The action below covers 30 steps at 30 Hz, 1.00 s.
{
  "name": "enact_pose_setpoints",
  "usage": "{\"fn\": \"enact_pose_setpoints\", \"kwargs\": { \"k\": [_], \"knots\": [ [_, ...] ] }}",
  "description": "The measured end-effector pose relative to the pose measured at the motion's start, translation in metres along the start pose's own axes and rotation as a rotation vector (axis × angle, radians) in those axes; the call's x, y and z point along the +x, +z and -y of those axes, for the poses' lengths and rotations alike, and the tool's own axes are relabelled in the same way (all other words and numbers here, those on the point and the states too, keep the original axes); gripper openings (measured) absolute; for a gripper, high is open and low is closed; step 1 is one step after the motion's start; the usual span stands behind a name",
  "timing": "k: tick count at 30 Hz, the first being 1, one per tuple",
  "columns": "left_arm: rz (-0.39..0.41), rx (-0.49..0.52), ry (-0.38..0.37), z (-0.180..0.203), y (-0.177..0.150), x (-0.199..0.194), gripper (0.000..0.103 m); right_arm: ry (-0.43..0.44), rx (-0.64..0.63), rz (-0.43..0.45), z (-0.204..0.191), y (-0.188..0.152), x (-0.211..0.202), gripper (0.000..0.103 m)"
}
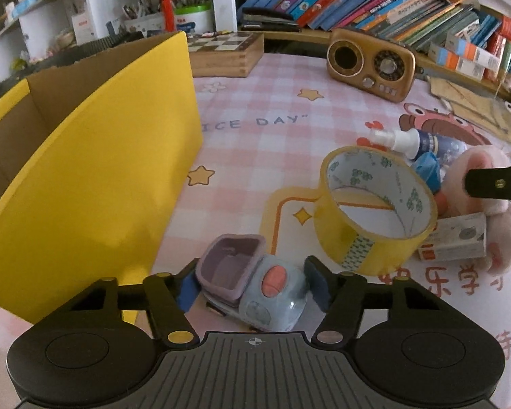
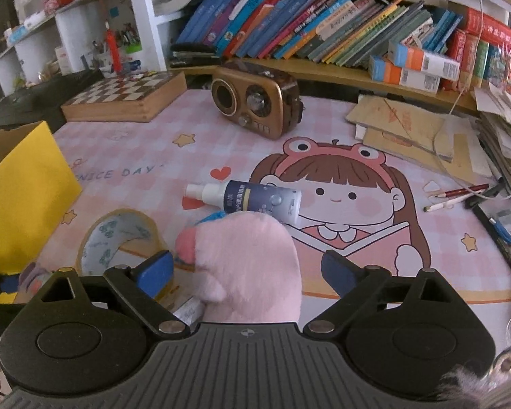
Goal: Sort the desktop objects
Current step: 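Grasp the grey-blue toy car with the left tool while the right tool grasps the pink pig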
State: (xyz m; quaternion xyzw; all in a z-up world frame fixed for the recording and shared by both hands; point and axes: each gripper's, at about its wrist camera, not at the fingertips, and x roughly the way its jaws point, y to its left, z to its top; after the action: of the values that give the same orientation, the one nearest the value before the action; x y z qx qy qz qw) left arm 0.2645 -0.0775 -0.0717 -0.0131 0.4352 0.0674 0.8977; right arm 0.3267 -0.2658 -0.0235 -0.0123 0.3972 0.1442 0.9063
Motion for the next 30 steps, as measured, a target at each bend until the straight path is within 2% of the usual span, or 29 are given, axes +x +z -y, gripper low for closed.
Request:
{"fn": "enact_pose_setpoints", "kwargs": {
  "k": [7,8,9,11,15,24,30],
  "knots": [
    [-0.024,-0.004,-0.042,-0.001,0.001,-0.004,0.063,0.002,0.062,-0.092,0.004,0.0,0.033,0.091],
    [-0.022,-0.008,-0.051,-0.001,0.001,-0.005,0.063,0.002,0.072,-0.105,0.006,0.0,0.036,0.087],
    [-0.016,-0.008,-0.058,-0.001,0.001,-0.008,0.063,0.002,0.085,-0.121,0.008,-0.001,0.04,0.077],
    [0.006,0.0,-0.073,0.001,0.001,-0.017,0.063,0.032,0.111,-0.137,0.012,-0.003,0.043,0.068],
    [0.059,0.01,-0.098,0.003,0.007,-0.033,0.063,0.016,0.109,-0.11,0.012,-0.005,0.033,0.061],
    [0.154,-0.006,-0.144,-0.001,0.018,-0.067,0.063,-0.053,0.105,0.033,0.013,-0.003,-0.019,0.061],
    [0.189,-0.026,-0.181,-0.007,0.013,-0.087,0.063,-0.037,0.115,0.072,0.007,-0.009,-0.05,0.061]
  ]
}}
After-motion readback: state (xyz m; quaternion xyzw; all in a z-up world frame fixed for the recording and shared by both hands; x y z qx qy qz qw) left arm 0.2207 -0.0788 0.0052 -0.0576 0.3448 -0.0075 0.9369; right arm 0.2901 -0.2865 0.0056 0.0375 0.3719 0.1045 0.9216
